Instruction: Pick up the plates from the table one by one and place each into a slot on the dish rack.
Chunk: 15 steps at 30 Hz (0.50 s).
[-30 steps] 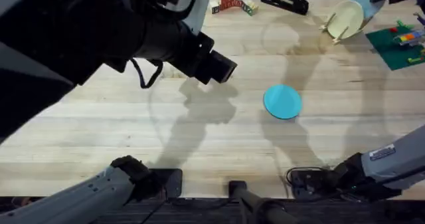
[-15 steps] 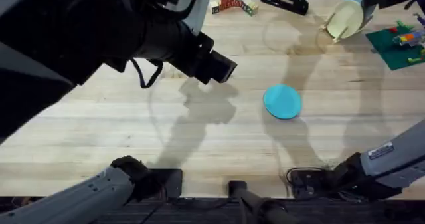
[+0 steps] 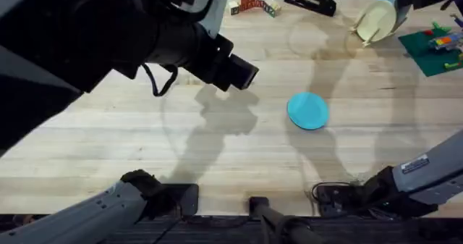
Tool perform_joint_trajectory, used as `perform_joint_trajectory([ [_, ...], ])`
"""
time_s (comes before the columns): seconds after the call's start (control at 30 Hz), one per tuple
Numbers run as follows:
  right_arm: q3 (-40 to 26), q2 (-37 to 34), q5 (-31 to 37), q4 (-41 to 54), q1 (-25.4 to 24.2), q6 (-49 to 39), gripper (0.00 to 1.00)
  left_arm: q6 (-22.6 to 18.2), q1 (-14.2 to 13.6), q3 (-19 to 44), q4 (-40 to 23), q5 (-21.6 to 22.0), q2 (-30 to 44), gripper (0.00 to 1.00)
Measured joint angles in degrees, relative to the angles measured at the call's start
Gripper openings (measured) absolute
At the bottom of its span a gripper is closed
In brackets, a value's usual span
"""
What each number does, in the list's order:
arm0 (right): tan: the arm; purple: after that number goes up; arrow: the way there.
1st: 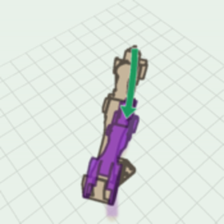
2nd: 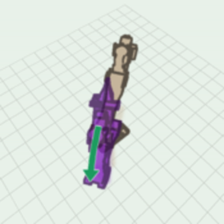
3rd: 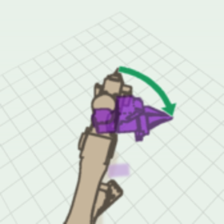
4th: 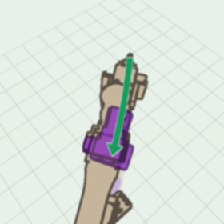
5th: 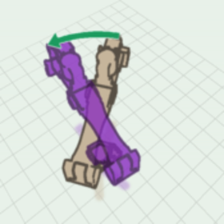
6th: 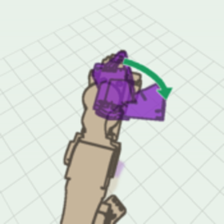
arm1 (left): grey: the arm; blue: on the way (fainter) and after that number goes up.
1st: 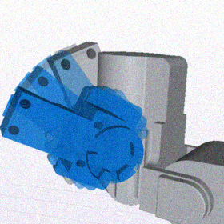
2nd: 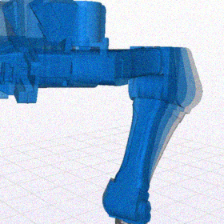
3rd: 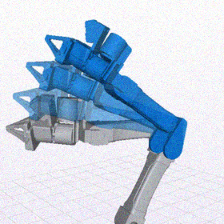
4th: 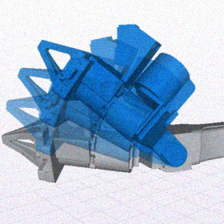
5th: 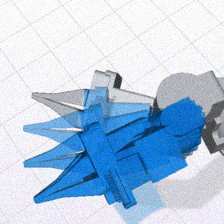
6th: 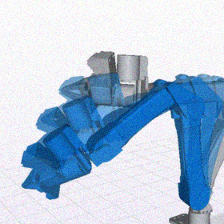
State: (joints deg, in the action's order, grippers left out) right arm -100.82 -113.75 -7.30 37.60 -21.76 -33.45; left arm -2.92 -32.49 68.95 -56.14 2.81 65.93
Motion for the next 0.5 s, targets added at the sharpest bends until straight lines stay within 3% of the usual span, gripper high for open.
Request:
perform_joint_trajectory([
  [0.5, -4.7, 0.17, 1.62, 5.25, 0.22, 2.68, 0.03, 0.34, 0.0, -0.01, 0.02, 0.0, 0.0, 0.994],
])
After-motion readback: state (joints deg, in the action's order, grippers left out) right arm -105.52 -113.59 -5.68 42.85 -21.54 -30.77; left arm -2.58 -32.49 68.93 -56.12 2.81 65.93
